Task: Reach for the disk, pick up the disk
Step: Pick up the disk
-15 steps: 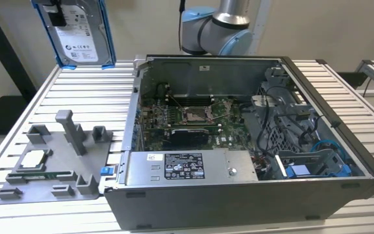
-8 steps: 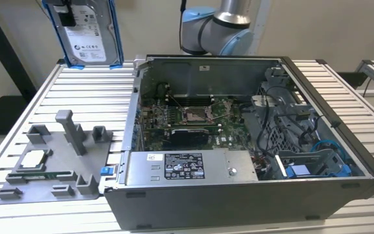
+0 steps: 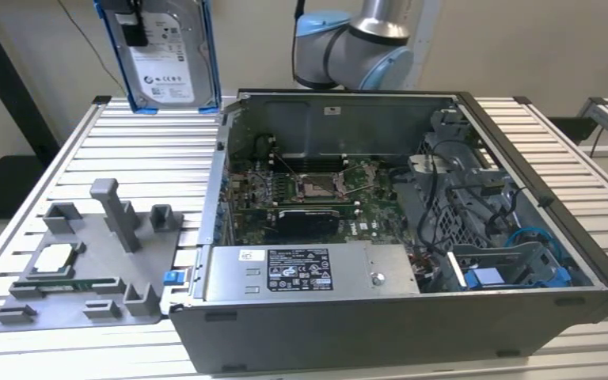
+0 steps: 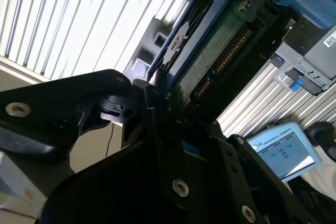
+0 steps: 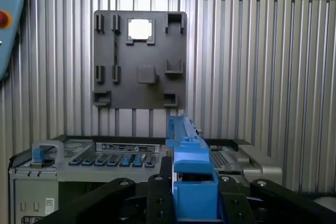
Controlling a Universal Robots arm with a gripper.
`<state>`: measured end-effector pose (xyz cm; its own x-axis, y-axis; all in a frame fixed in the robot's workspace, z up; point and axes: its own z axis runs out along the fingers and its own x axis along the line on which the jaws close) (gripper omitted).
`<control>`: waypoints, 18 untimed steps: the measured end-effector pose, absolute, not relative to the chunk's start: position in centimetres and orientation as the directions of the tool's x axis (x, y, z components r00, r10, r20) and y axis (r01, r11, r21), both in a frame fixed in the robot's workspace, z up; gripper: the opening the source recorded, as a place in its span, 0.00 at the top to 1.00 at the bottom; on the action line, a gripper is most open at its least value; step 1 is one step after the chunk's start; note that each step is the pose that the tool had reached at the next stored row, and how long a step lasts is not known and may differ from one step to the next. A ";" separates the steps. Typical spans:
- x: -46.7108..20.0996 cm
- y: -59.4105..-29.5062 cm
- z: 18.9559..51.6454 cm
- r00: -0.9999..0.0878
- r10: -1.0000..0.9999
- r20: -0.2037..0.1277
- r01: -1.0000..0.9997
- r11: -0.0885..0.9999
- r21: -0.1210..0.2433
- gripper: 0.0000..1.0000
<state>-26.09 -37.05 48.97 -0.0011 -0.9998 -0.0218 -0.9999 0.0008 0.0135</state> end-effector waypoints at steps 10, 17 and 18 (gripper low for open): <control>-22.2 -37.1 48.5 -0.001 -1.000 -0.022 -1.000 0.001 0.014 1.00; -20.1 -37.0 48.5 -0.001 -1.000 -0.022 -1.000 0.001 0.013 1.00; -19.8 -37.0 48.5 -0.001 -1.000 -0.022 -1.000 0.001 0.014 1.00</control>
